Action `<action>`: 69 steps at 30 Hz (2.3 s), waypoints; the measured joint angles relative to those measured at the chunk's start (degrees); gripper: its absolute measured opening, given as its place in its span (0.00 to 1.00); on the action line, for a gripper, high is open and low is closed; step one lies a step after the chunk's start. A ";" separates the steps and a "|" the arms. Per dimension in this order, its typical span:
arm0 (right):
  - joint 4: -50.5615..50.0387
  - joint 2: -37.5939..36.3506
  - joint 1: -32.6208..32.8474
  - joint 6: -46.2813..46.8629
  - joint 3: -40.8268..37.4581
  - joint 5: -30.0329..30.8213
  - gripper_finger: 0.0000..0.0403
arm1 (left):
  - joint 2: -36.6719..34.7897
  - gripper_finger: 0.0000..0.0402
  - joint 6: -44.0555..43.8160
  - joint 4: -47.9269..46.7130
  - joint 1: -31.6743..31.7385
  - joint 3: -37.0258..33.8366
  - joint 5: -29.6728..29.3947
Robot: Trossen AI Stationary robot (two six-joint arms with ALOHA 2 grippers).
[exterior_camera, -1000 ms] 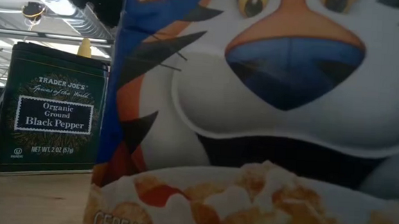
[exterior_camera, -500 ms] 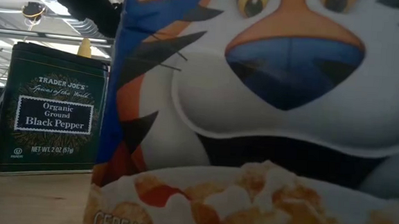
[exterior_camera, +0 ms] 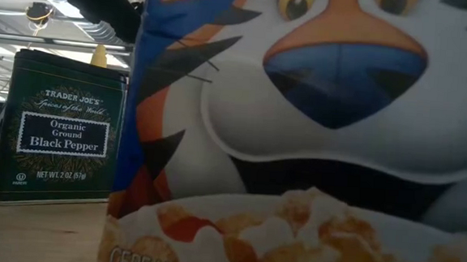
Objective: Pick & Place Kitchen Items
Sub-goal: Put the blue food coloring bottle into the black transparent bin
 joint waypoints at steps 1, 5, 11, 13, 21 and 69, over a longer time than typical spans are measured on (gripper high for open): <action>0.01 0.02 0.00 0.21 0.00 -0.04 0.59 | 0.00 0.63 0.00 0.00 0.00 0.00 0.00; 0.38 0.36 0.02 0.96 -0.65 -0.22 0.59 | 0.00 0.63 0.00 -0.01 0.00 0.00 0.00; 2.90 0.37 0.04 1.10 -5.58 -2.60 0.59 | 0.00 0.63 -0.01 -0.03 0.00 0.00 0.10; 4.00 0.37 0.04 1.49 -7.26 -2.57 0.59 | 0.00 0.63 -0.02 -0.03 0.00 0.00 0.11; 9.34 0.37 0.04 1.04 -10.23 -0.43 0.59 | 0.00 0.63 -0.02 -0.04 0.00 0.00 0.13; 21.38 0.37 0.04 -1.73 -16.92 0.60 0.59 | 0.00 0.63 -0.02 -0.05 0.00 0.00 0.17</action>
